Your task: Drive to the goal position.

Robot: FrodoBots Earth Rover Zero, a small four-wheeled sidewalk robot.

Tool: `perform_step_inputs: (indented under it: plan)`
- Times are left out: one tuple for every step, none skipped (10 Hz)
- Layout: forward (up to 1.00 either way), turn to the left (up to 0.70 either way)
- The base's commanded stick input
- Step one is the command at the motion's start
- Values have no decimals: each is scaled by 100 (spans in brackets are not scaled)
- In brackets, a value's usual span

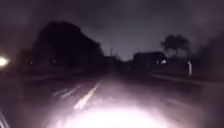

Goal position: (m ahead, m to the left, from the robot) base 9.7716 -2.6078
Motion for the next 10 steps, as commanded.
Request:
perform_step_inputs:
  plan:
    - [70,0]
    - [70,0]
    - [70,0]
    - [70,0]
    - [70,0]
    - [70,0]
    - [70,0]
    - [70,0]
    - [70,0]
    - [70,0]
